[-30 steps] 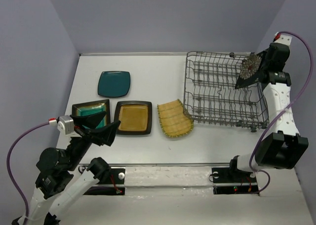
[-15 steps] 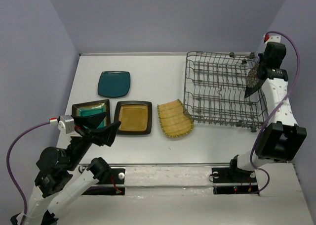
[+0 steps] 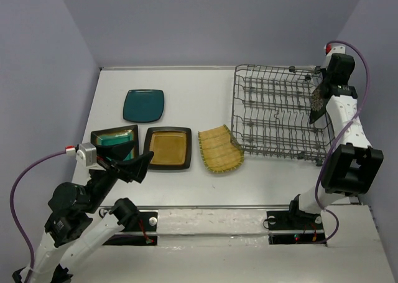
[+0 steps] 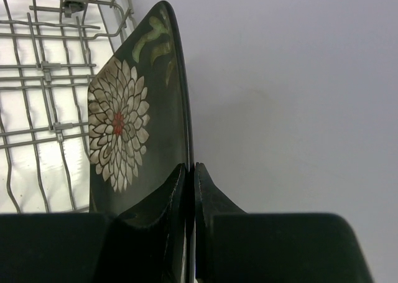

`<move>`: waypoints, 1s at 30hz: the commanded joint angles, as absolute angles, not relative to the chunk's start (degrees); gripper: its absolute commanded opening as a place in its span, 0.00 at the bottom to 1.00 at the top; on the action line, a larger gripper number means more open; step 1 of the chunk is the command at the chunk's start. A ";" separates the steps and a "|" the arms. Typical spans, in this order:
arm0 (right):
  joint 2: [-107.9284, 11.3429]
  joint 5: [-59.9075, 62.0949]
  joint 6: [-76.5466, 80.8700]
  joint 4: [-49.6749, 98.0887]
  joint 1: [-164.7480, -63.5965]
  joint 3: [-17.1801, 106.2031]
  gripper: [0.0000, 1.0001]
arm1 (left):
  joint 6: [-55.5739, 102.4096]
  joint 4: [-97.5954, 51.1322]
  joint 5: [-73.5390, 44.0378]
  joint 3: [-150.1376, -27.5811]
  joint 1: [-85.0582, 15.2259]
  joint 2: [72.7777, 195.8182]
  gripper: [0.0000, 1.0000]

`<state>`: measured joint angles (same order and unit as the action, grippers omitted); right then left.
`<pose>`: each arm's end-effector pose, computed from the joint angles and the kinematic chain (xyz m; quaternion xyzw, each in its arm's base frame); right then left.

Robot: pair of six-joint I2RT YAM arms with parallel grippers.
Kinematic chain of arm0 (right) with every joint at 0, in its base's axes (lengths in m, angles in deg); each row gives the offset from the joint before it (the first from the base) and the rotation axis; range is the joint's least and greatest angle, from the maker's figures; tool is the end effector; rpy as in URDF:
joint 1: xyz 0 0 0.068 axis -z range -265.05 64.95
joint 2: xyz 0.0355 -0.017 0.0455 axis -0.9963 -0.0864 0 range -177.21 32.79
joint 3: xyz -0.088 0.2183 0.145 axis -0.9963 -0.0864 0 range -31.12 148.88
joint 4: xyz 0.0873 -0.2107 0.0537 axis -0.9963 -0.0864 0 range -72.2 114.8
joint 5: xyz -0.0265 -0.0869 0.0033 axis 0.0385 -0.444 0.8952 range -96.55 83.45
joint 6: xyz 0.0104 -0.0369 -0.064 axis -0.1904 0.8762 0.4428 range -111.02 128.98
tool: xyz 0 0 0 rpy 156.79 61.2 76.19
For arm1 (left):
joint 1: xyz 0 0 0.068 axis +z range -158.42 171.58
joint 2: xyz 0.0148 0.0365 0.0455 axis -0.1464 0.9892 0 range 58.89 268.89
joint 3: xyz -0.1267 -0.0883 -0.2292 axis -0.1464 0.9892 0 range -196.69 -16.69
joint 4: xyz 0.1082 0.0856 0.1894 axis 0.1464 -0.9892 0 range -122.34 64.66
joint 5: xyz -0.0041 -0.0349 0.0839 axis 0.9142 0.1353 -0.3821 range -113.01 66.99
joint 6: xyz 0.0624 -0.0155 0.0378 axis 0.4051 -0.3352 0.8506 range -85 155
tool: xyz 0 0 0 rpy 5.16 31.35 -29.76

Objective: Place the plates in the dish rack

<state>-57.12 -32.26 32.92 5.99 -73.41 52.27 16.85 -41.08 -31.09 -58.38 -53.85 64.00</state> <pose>0.3458 -0.0990 0.3606 0.0300 0.8318 -0.3383 0.4391 0.0190 -0.0066 0.3625 0.0772 0.5639 -0.3987 0.7191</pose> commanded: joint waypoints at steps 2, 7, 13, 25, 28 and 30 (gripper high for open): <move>-55.19 -34.14 34.99 18.03 -74.32 52.03 0.07 | 16.89 -39.05 -31.80 -58.70 -54.12 65.22 0.99; -55.37 -34.15 35.17 19.26 -74.94 49.56 0.07 | 16.89 -39.05 -31.80 -58.70 -54.12 65.22 0.99; -56.59 -36.25 37.97 20.41 -76.78 47.72 0.07 | 16.89 -39.05 -31.63 -58.70 -54.12 65.22 0.99; -56.42 -37.48 36.76 24.10 -77.83 41.66 0.07 | 16.80 -39.05 -31.54 -58.70 -54.21 65.40 0.99; -55.81 -37.92 34.13 26.27 -77.84 39.37 0.14 | 16.72 -39.05 -31.54 -58.70 -54.12 65.40 0.99; -55.11 -38.19 33.06 27.96 -77.84 36.65 0.19 | 16.72 -39.05 -31.54 -58.61 -54.12 65.48 0.99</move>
